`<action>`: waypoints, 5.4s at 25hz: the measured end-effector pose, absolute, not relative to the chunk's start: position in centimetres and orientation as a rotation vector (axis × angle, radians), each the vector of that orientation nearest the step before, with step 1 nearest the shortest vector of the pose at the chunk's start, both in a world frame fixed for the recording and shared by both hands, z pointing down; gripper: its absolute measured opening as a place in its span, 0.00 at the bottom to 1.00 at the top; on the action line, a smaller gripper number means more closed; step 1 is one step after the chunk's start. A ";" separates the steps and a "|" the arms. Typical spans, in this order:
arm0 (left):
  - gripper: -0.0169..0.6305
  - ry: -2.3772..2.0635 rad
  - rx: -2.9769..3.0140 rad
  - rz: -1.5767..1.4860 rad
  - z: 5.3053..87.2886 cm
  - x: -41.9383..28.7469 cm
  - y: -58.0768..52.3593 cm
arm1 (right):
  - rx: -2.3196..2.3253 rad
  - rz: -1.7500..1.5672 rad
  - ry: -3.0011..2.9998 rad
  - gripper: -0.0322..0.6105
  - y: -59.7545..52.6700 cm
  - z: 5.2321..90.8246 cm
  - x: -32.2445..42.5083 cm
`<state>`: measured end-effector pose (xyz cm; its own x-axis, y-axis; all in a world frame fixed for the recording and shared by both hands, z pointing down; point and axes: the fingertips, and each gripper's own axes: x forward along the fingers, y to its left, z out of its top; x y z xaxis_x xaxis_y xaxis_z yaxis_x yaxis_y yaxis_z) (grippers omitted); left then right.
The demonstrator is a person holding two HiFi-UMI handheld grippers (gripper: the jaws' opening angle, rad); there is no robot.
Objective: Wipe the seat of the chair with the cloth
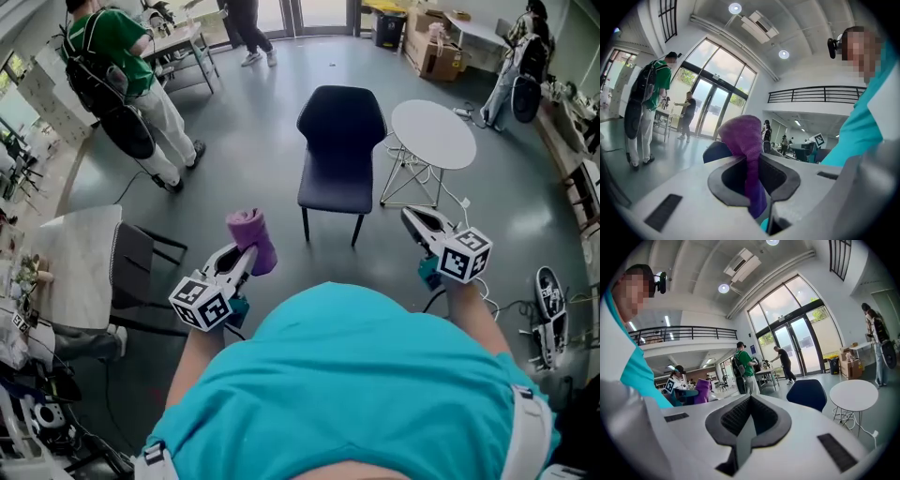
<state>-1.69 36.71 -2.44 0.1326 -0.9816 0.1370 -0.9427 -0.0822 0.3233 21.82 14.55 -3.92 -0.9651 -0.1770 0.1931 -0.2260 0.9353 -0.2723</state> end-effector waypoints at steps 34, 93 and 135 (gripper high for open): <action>0.11 -1.452 2.243 0.137 4.0 -22.1 -0.7 | 0.751 0.644 -2.852 0.04 -13.3 -0.1 5.9; 0.11 -1.477 2.274 2.166 63.4 -31.3 -35.5 | 0.841 0.324 -2.889 0.04 -16.1 42.9 3.4; 0.10 -1.270 2.362 2.161 63.9 -28.7 -28.6 | 0.792 0.253 -2.979 0.04 -16.0 42.4 1.2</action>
<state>-28.74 -28.57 63.87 -0.0354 -0.6809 0.7315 -0.3075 -0.6890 -0.6562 1.19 -16.01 42.45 -0.8677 -0.4891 0.0888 -0.4970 0.8556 -0.1449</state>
